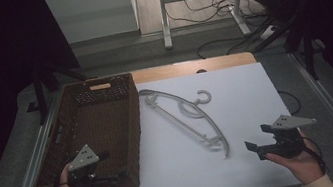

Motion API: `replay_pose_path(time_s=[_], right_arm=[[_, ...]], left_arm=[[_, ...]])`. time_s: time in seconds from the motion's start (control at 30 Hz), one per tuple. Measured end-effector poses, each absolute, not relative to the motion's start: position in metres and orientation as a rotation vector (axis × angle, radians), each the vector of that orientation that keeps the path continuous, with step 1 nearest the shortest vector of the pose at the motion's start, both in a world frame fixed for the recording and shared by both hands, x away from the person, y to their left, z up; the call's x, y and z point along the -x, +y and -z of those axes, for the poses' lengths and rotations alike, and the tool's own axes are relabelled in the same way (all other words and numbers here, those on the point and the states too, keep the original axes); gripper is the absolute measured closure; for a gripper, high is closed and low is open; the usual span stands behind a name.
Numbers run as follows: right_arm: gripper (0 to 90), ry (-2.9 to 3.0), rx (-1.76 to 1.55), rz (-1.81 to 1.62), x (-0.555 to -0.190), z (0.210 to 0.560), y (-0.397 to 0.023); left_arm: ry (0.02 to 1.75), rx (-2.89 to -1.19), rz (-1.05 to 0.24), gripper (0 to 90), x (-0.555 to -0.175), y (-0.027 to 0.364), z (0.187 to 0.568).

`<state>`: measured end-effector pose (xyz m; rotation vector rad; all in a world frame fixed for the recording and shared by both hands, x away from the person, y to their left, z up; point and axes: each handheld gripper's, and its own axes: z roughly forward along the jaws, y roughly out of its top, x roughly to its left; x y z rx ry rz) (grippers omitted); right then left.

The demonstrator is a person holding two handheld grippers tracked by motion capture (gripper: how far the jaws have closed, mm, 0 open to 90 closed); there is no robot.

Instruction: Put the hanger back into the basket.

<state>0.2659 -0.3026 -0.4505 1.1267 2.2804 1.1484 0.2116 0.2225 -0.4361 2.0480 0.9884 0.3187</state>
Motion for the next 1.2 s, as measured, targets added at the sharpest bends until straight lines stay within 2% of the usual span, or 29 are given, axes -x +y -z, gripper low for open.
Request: replay_pose_path(time_s=[0.57, 1.2], right_arm=[[17.7, 2.288, -1.166, -1.162, -0.274, 0.455, -0.304], [21.0, 2.288, -1.201, -1.087, -0.288, 0.449, -0.288]], left_arm=[[0.999, -2.037, -0.319, 18.0, -0.212, 0.224, 0.433], [0.99, -2.047, -0.323, 18.1, -0.212, 0.223, 0.434]])
